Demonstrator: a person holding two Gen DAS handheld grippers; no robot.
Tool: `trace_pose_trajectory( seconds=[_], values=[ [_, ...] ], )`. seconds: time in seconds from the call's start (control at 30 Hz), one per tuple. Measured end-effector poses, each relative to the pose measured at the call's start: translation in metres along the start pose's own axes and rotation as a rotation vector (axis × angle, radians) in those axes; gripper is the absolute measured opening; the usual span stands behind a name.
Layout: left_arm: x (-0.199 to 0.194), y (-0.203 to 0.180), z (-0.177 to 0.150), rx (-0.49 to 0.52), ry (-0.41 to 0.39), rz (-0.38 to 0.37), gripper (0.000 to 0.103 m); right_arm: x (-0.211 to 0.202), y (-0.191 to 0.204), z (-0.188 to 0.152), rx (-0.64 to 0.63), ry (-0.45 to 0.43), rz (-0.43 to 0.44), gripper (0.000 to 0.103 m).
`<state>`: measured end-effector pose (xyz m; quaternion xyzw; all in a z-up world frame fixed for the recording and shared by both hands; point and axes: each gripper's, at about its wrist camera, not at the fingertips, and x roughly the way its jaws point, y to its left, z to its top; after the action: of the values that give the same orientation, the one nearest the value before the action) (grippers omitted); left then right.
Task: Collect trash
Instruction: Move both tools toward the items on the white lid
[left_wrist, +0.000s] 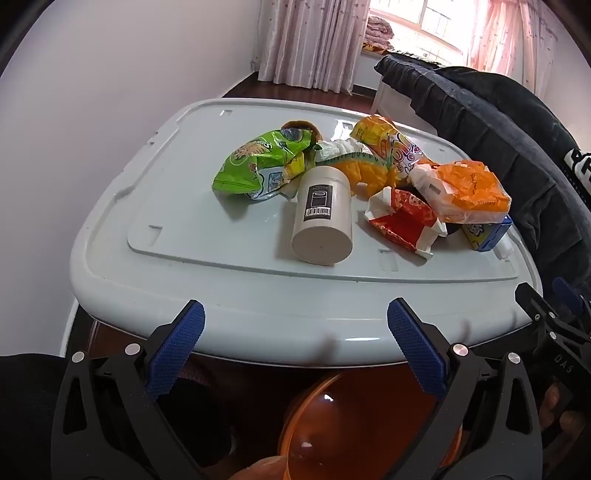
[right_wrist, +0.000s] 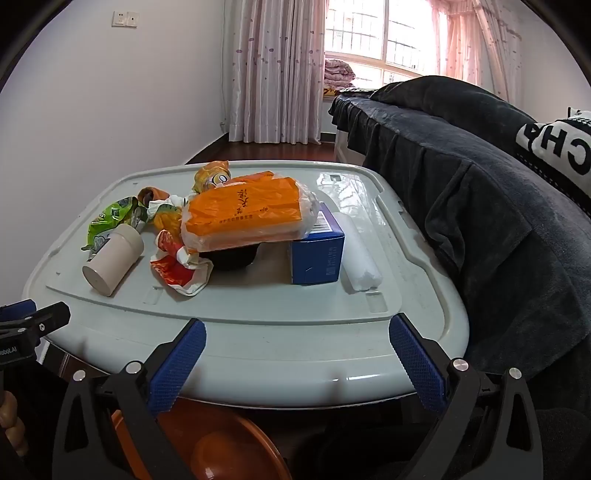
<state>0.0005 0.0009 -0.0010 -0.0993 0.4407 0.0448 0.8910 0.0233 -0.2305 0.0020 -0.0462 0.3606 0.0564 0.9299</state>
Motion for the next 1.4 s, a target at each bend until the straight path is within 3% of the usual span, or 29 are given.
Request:
trace_pose_trajectory(
  seconds=[0.43, 0.67, 0.9, 1.07, 1.2, 1.4],
  values=[
    [0.003, 0.000, 0.000, 0.027, -0.006, 0.022, 0.097, 0.000, -0.002, 0.000, -0.004, -0.001, -0.006, 0.098],
    [0.004, 0.007, -0.001, -0.017, 0.008, 0.022, 0.097, -0.002, -0.002, 0.000, 0.008, -0.004, -0.008, 0.098],
    [0.006, 0.009, -0.005, 0.008, 0.011, 0.091, 0.097, -0.002, -0.004, 0.001, 0.015, -0.013, -0.012, 0.098],
    [-0.010, -0.003, -0.004, 0.101, -0.073, 0.165, 0.097, -0.002, -0.007, 0.001, 0.029, -0.011, -0.008, 0.098],
    [-0.013, -0.010, 0.000, 0.136, -0.043, 0.119, 0.097, -0.003, -0.007, 0.002, 0.023, -0.010, -0.006, 0.098],
    [-0.019, -0.010, 0.015, 0.089, 0.007, 0.014, 0.097, -0.014, -0.001, 0.019, -0.043, -0.040, 0.006, 0.098]
  ],
)
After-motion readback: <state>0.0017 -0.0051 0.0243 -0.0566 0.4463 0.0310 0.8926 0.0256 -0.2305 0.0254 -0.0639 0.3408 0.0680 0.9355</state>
